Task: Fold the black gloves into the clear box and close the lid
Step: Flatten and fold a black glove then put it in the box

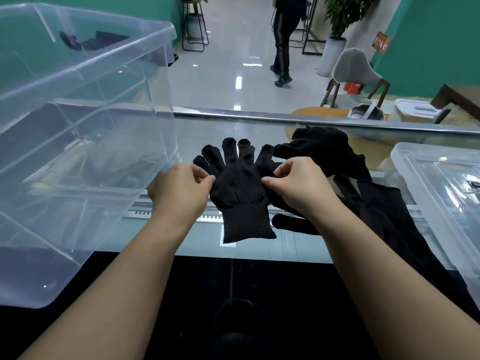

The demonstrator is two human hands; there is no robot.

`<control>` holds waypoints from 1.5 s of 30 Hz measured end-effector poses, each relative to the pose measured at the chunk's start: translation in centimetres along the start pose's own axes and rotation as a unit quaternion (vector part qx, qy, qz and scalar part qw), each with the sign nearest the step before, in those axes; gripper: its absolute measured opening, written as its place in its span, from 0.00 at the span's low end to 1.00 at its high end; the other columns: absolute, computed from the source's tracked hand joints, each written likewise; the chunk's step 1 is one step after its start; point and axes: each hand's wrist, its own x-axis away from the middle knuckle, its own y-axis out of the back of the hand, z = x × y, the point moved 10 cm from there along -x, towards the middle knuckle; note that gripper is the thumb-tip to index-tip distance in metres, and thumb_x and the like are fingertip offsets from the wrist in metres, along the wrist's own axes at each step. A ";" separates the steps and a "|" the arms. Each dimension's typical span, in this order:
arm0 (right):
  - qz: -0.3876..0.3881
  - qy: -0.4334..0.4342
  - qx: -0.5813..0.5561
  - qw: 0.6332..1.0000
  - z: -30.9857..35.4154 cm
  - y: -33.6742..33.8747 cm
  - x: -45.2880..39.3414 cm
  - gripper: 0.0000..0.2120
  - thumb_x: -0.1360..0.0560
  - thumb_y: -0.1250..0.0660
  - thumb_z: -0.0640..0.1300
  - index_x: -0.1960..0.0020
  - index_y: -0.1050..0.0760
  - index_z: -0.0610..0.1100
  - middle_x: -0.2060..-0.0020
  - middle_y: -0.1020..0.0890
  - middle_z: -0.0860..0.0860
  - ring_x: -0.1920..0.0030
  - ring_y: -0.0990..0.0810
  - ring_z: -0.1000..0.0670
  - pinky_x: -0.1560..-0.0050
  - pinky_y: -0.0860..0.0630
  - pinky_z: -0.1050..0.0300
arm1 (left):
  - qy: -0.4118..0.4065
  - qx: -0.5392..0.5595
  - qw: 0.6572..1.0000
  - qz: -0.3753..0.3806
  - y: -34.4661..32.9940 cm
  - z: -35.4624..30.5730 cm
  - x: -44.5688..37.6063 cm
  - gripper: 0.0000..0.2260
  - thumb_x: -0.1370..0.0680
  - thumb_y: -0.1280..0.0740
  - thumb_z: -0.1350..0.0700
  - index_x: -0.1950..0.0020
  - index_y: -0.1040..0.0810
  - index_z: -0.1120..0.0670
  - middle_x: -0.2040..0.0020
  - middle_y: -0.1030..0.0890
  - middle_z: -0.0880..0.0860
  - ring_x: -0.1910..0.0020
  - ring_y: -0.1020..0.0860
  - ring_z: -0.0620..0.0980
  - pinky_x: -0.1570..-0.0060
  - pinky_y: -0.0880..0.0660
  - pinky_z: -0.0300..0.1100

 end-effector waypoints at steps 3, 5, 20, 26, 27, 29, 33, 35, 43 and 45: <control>-0.013 0.012 -0.006 1.000 0.2 0.3 0.2 0.10 0.32 0.30 0.44 0.62 0.24 0.37 0.69 0.21 0.47 0.62 0.22 0.45 0.60 0.24 0.52 | -0.025 -0.005 1.000 -0.006 -0.3 -0.5 0.2 0.08 0.26 0.36 0.51 0.66 0.24 0.46 0.65 0.21 0.46 0.50 0.22 0.54 0.52 0.30 0.45; -0.023 0.033 -0.013 0.999 0.6 0.5 0.6 0.09 0.31 0.31 0.44 0.61 0.25 0.38 0.68 0.22 0.49 0.62 0.23 0.47 0.60 0.25 0.53 | -0.041 -0.012 0.999 -0.001 -0.6 -0.9 0.3 0.09 0.25 0.38 0.53 0.66 0.24 0.47 0.64 0.20 0.48 0.50 0.23 0.56 0.52 0.31 0.47; 0.006 0.054 -0.058 0.997 0.7 0.1 0.8 0.08 0.28 0.33 0.44 0.55 0.22 0.39 0.60 0.17 0.46 0.57 0.19 0.48 0.55 0.23 0.51 | -0.031 0.065 0.996 -0.058 0.9 -1.0 -0.9 0.07 0.22 0.39 0.54 0.55 0.27 0.57 0.56 0.23 0.54 0.55 0.25 0.57 0.59 0.33 0.45; -0.017 0.059 -0.118 0.991 1.0 0.8 0.9 0.07 0.25 0.38 0.44 0.51 0.29 0.41 0.61 0.20 0.47 0.62 0.21 0.47 0.63 0.25 0.53 | 0.000 0.316 0.949 0.005 0.1 -2.1 -0.6 0.04 0.20 0.44 0.52 0.50 0.34 0.51 0.53 0.23 0.53 0.51 0.21 0.56 0.49 0.24 0.58; -0.023 0.056 -0.131 0.990 0.9 0.9 0.9 0.06 0.24 0.39 0.44 0.50 0.30 0.41 0.62 0.21 0.47 0.64 0.23 0.47 0.65 0.26 0.54 | 0.008 0.330 0.944 0.014 -0.2 -2.3 -0.8 0.04 0.20 0.44 0.52 0.49 0.35 0.52 0.51 0.22 0.55 0.50 0.21 0.58 0.48 0.24 0.60; -0.034 0.049 -0.131 0.990 0.5 1.1 0.8 0.07 0.24 0.40 0.42 0.48 0.32 0.41 0.62 0.22 0.47 0.67 0.25 0.50 0.68 0.29 0.58 | 0.009 0.323 0.946 0.030 -0.8 -2.6 -1.1 0.05 0.20 0.44 0.53 0.48 0.36 0.53 0.50 0.22 0.57 0.51 0.21 0.58 0.48 0.24 0.60; -0.006 0.020 -0.115 0.993 -0.2 0.1 0.4 0.18 0.26 0.36 0.44 0.38 0.33 0.43 0.54 0.21 0.50 0.61 0.22 0.55 0.61 0.26 0.59 | -0.021 0.240 0.970 0.038 -1.5 -3.0 -1.3 0.07 0.21 0.41 0.58 0.46 0.38 0.55 0.51 0.20 0.57 0.59 0.22 0.55 0.62 0.25 0.45; 0.005 -0.005 -0.135 0.991 -0.5 0.0 0.1 0.20 0.28 0.34 0.47 0.39 0.33 0.45 0.52 0.22 0.52 0.58 0.23 0.59 0.61 0.27 0.62 | -0.044 0.207 0.977 0.034 -1.5 -3.4 -1.2 0.13 0.22 0.39 0.58 0.40 0.38 0.56 0.50 0.22 0.55 0.57 0.23 0.54 0.60 0.26 0.44; -0.011 0.003 0.004 1.000 0.3 0.1 -1.2 0.26 0.31 0.29 0.48 0.40 0.37 0.41 0.48 0.25 0.46 0.48 0.23 0.44 0.55 0.31 0.56 | -0.090 0.059 0.994 -0.021 -1.0 -3.9 -1.3 0.25 0.25 0.32 0.57 0.31 0.39 0.59 0.35 0.36 0.60 0.40 0.28 0.60 0.42 0.31 0.46; -0.027 0.000 0.020 0.999 0.2 0.4 -0.8 0.26 0.30 0.29 0.50 0.40 0.36 0.40 0.45 0.26 0.44 0.46 0.24 0.43 0.55 0.32 0.57 | -0.113 0.020 0.991 -0.068 0.2 -4.0 -0.8 0.22 0.25 0.32 0.56 0.34 0.34 0.58 0.36 0.36 0.59 0.39 0.31 0.59 0.40 0.33 0.45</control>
